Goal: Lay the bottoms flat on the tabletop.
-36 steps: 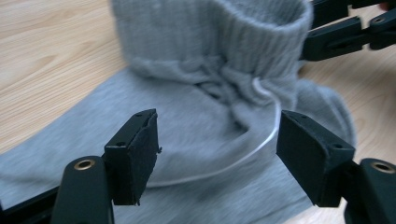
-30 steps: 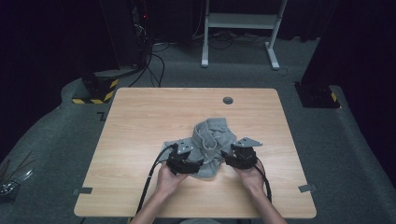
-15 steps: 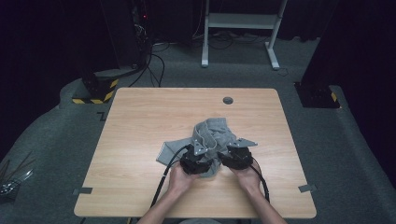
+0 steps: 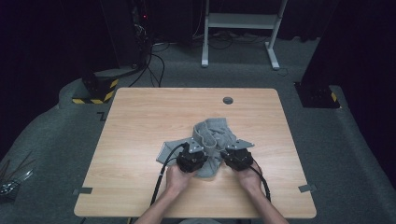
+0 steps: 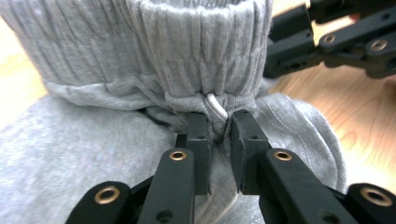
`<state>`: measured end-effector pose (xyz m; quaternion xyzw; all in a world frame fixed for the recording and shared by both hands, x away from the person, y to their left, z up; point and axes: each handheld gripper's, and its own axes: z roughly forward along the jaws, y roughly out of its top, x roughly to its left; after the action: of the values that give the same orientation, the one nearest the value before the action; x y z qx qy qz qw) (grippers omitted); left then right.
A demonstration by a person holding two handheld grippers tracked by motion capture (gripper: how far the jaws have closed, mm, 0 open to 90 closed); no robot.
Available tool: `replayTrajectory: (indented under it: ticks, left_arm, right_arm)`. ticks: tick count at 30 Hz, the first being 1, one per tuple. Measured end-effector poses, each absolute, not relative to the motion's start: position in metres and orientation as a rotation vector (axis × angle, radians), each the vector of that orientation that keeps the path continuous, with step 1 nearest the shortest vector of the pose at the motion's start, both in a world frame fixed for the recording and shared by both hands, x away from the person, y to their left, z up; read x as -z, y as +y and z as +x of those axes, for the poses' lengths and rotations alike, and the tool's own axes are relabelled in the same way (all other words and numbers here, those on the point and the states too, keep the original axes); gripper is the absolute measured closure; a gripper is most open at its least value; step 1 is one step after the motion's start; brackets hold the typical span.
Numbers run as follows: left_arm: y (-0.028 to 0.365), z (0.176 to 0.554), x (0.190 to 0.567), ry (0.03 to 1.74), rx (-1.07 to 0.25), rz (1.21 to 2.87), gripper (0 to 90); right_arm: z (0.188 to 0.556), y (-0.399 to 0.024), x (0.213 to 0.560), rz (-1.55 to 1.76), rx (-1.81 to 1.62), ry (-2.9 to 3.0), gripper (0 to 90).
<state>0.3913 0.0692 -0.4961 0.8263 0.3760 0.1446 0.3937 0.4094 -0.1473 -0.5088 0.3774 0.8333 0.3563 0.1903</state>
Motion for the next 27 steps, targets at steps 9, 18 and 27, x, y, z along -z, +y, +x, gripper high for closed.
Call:
replayTrajectory:
  ticks: [9, 18, 27]
  left_arm:
    - [0.097, 0.392, 0.485, 0.994, -0.377, 2.025, 81.0]
    - [0.11, 0.394, 0.477, 1.007, -0.38, 1.993, 81.3]
    - [0.124, 0.4, 0.469, 1.029, -0.399, 1.965, 81.3]
  right_arm:
    - [0.411, -0.152, 0.508, 1.07, -1.031, 2.373, 80.1]
    - [0.41, -0.152, 0.508, 1.052, -1.023, 2.37, 80.5]
    - [0.409, -0.152, 0.511, 1.051, -1.019, 2.387, 80.1]
